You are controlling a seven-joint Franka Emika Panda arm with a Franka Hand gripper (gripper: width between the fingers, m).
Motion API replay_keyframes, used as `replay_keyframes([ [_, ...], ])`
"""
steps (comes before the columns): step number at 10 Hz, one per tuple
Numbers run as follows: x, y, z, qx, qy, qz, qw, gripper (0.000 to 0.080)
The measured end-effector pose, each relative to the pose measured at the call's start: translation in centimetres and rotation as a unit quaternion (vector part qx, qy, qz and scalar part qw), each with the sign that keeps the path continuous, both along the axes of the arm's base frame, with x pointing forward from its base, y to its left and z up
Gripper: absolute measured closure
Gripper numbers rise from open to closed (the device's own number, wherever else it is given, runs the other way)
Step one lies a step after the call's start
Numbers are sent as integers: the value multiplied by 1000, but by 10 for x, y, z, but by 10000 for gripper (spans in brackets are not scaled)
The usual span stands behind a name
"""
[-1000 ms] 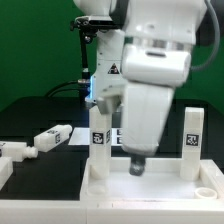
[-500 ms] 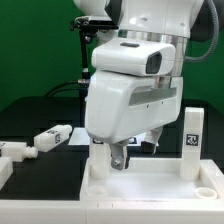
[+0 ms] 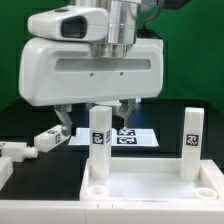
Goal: Assemble desk
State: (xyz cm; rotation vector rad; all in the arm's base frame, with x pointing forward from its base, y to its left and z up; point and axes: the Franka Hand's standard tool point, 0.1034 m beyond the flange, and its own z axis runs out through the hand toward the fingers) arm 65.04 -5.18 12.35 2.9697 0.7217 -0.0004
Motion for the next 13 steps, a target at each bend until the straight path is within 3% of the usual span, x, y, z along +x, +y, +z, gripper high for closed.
replay_keyframes([
  [4,-1,0,0,5,-10,-124,992,150],
  [7,-42,-43,31,52,20,-285,957,150],
  [8,-40,-48,35,50,13,-318,947,150],
  [12,-42,-45,30,50,17,-318,946,150],
  [13,-53,-56,28,59,28,-325,944,150],
])
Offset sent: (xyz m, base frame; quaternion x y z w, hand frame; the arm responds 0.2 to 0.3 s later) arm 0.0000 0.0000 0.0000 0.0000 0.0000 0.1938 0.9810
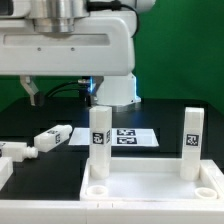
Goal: Assemble desk
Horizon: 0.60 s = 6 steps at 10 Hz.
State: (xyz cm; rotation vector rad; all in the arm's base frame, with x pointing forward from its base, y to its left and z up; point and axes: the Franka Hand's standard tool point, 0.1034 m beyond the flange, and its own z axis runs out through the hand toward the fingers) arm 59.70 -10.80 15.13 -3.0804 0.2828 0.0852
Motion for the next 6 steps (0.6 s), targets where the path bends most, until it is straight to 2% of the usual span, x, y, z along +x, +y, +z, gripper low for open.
replay_keyframes([
  [2,-37,-37,-12,7,25,-20,999,150],
  [3,-39,-44,-11,6,28,-27,999,150],
  [6,-37,-41,-12,6,28,-24,999,150],
])
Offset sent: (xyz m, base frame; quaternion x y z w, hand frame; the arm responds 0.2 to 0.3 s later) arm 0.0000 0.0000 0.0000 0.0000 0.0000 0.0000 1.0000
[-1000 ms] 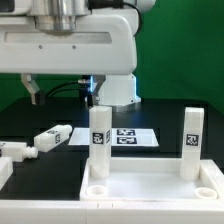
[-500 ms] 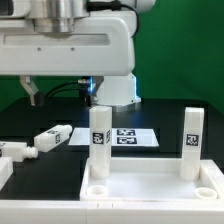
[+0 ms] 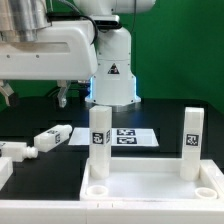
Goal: Assemble desk
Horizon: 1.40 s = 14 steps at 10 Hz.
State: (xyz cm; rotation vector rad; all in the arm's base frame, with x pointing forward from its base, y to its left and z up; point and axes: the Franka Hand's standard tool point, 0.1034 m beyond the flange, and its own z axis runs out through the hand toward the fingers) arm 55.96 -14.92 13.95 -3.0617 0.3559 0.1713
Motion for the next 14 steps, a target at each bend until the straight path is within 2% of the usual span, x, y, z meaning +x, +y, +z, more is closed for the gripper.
replay_keyframes([
  [1,-2,0,-2,1,3,-1,1000,150],
  [3,-29,-5,-19,19,42,-18,999,150],
  [4,-39,-3,-29,21,54,-19,998,150],
  [5,-52,2,-33,37,97,-23,994,150],
  [6,-52,3,-32,51,135,-20,989,150],
  [7,-47,2,-34,55,153,-18,986,150],
  [9,-56,4,-36,81,229,-18,970,150],
  [10,-65,-4,-41,98,265,-35,959,150],
  [11,-85,-15,-41,125,333,-61,932,150],
  [12,-90,-25,-47,140,375,-68,914,150],
  [13,-88,-28,-52,142,393,-67,906,150],
  [14,-85,-27,-53,140,390,-65,908,150],
])
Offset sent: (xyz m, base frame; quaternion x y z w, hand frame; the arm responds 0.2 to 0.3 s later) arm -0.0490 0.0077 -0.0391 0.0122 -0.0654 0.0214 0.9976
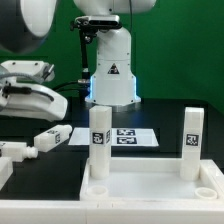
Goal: Assemble desk
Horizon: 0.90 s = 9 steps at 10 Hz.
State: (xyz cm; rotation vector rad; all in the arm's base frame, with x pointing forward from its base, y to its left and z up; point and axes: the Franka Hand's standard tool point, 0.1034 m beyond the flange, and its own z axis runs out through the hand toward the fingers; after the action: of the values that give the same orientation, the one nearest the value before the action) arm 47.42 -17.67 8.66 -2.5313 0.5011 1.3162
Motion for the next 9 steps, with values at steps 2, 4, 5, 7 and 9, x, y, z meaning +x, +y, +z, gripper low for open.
replay_keyframes([
  [2,-2,-1,-1,0,2,-4,1000,150],
  [4,-23,-4,-16,6,26,-40,999,150],
  [5,-33,-2,-21,10,36,-48,998,150],
  [7,-35,0,-23,11,39,-47,998,150],
  [9,-36,0,-23,11,40,-47,998,150],
])
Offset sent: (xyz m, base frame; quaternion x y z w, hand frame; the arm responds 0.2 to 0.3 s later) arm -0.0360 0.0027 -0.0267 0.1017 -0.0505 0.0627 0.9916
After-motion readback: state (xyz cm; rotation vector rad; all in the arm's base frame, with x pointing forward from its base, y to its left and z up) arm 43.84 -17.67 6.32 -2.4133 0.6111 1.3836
